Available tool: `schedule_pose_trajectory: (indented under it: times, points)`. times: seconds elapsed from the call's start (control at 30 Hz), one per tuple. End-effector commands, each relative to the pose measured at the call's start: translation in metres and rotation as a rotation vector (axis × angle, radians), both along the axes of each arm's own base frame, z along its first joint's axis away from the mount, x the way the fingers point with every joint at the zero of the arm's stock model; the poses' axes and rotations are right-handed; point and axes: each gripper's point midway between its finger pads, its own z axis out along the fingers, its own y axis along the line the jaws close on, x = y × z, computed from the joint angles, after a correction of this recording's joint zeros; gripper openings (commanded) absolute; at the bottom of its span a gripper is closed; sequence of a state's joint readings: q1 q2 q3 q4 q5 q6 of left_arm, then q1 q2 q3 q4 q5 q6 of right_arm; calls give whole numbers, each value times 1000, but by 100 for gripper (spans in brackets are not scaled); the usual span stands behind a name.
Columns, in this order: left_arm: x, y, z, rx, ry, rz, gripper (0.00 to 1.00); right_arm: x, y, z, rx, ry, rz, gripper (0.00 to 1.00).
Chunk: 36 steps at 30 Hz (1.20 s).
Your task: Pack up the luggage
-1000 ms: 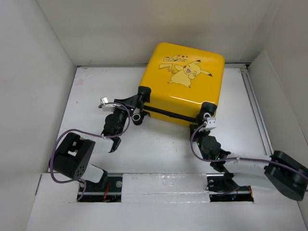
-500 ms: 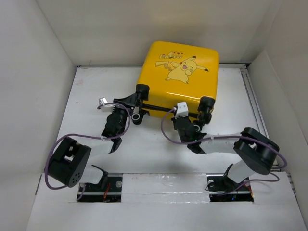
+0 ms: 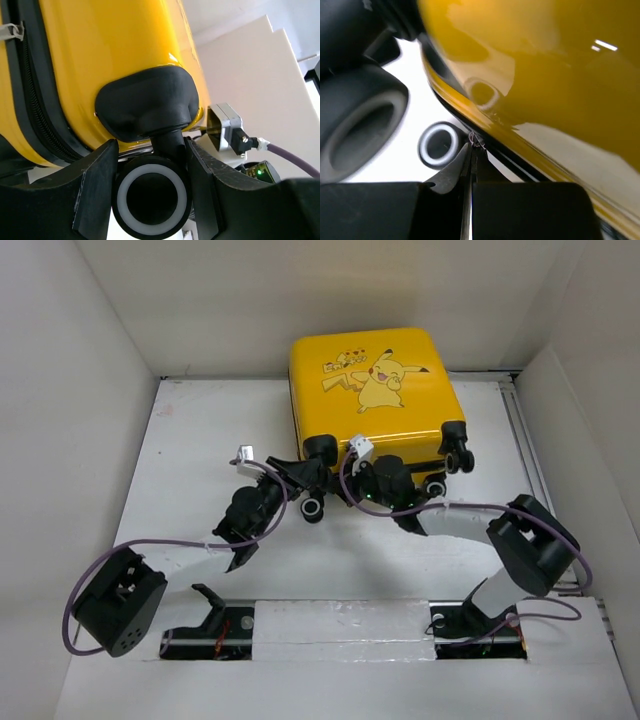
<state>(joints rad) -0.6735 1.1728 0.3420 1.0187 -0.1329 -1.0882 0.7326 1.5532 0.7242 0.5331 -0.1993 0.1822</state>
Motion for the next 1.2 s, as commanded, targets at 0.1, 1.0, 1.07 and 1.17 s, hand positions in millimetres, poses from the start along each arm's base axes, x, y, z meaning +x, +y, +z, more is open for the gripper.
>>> schedule_pose_trajectory:
  times: [0.1, 1.0, 1.07, 1.17]
  points:
    - [-57, -59, 103, -214, -239, -316, 0, -68, 107, 42, 229, -70, 352, 0]
    - [-81, -119, 107, -173, -250, -412, 0, -61, -68, 10, 374, 176, -6, 0]
    - [-83, -143, 105, -189, -236, -468, 0, -53, -90, 5, 317, 148, -160, 0]
    - [-70, -167, 108, -211, -246, -480, 0, -51, -120, 16, 279, 67, -375, 0]
